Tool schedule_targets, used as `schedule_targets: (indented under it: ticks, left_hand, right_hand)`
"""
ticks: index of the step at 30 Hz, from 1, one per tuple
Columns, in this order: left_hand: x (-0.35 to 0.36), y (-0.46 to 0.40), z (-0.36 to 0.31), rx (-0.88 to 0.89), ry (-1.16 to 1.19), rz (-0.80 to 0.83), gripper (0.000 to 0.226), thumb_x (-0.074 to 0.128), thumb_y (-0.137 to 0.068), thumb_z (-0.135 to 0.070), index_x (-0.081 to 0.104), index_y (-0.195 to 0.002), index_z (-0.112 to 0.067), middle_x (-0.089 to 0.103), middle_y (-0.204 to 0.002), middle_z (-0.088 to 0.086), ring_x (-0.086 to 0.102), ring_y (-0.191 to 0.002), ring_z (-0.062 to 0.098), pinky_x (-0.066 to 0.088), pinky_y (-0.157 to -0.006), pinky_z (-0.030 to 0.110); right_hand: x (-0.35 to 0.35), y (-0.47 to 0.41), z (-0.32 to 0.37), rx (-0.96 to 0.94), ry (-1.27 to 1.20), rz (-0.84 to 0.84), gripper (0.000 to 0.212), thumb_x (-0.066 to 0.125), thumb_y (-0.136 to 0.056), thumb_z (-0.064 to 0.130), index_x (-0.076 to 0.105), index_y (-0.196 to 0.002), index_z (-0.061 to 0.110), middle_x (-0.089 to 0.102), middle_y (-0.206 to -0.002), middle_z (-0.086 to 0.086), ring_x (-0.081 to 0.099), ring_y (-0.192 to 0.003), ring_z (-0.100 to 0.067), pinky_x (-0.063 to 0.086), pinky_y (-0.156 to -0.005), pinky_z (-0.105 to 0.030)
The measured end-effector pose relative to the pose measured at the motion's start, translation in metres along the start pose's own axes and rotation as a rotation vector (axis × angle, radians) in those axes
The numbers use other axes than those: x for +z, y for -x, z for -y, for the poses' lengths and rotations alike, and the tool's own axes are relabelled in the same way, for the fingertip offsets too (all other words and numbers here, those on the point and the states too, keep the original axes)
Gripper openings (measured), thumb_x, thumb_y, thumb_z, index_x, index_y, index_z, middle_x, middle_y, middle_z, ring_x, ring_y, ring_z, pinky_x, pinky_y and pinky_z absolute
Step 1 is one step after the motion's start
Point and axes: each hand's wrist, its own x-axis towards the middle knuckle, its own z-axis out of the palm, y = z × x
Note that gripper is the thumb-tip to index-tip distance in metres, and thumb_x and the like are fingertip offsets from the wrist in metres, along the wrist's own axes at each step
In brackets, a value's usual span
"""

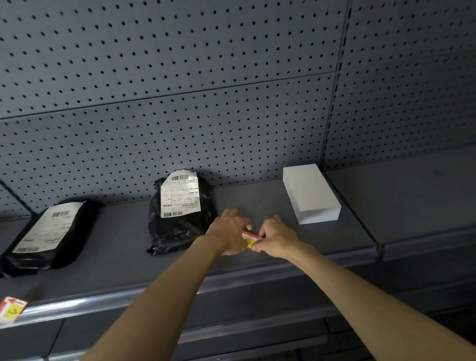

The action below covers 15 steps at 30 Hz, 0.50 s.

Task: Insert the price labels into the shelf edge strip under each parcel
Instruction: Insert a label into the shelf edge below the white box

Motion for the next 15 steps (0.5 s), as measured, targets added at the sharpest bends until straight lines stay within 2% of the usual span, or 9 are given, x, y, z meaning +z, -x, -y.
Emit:
schedule_targets:
  ticks: [4, 7, 9, 11, 13, 15]
  left_hand:
    - [0.004, 0.0, 0.001, 0.007, 0.081, -0.095, 0.021, 0.064, -0.083, -0.019, 0.061, -0.104, -0.02, 0.057, -0.114, 0.006, 0.05, -0.112, 0.024, 0.042, -0.09, 0.035]
    - [-0.001, 0.007, -0.001, -0.035, 0.248, -0.162, 0.014, 0.067, -0.082, -0.021, 0.064, -0.095, -0.018, 0.069, -0.1, 0.006, 0.063, -0.094, 0.026, 0.049, -0.081, 0.035]
    - [-0.004, 0.014, -0.007, -0.042, 0.363, -0.188, 0.011, 0.067, -0.081, -0.02, 0.066, -0.091, -0.018, 0.071, -0.092, 0.006, 0.065, -0.086, 0.027, 0.054, -0.077, 0.038]
    - [-0.005, 0.023, -0.019, -0.026, 0.45, -0.218, 0.007, 0.067, -0.08, -0.017, 0.068, -0.087, -0.018, 0.07, -0.086, 0.004, 0.064, -0.081, 0.025, 0.053, -0.072, 0.037]
    - [-0.005, 0.03, -0.034, 0.009, 0.52, -0.247, 0.005, 0.067, -0.081, -0.015, 0.069, -0.085, -0.017, 0.069, -0.081, 0.002, 0.063, -0.077, 0.022, 0.051, -0.068, 0.034]
    - [-0.004, 0.034, -0.052, 0.042, 0.54, -0.246, 0.002, 0.067, -0.082, -0.017, 0.069, -0.084, -0.017, 0.066, -0.078, 0.0, 0.062, -0.077, 0.022, 0.048, -0.067, 0.032]
  right_hand:
    - [-0.001, 0.001, -0.003, -0.034, -0.099, -0.058, 0.022, 0.074, -0.078, 0.019, 0.057, -0.091, 0.013, 0.063, -0.096, -0.006, 0.061, -0.083, -0.024, 0.046, -0.064, -0.035]
    - [-0.006, 0.009, -0.007, -0.115, -0.176, -0.151, 0.021, 0.069, -0.081, 0.011, 0.059, -0.099, 0.016, 0.067, -0.098, -0.002, 0.064, -0.089, -0.023, 0.053, -0.077, -0.04]
    - [-0.015, 0.019, -0.012, -0.169, -0.236, -0.204, 0.015, 0.066, -0.082, 0.004, 0.065, -0.093, 0.014, 0.069, -0.093, -0.004, 0.064, -0.086, -0.022, 0.053, -0.078, -0.04]
    - [-0.027, 0.033, -0.021, -0.208, -0.286, -0.234, 0.01, 0.065, -0.083, 0.002, 0.068, -0.087, 0.011, 0.069, -0.085, -0.003, 0.062, -0.081, -0.019, 0.051, -0.074, -0.03]
    - [-0.039, 0.052, -0.03, -0.226, -0.316, -0.255, 0.009, 0.066, -0.084, 0.003, 0.07, -0.085, 0.011, 0.065, -0.078, 0.005, 0.059, -0.072, -0.007, 0.044, -0.063, -0.012]
    - [-0.047, 0.07, -0.039, -0.218, -0.311, -0.279, 0.009, 0.065, -0.086, 0.002, 0.07, -0.086, 0.009, 0.06, -0.071, 0.011, 0.057, -0.058, 0.002, 0.041, -0.053, -0.008]
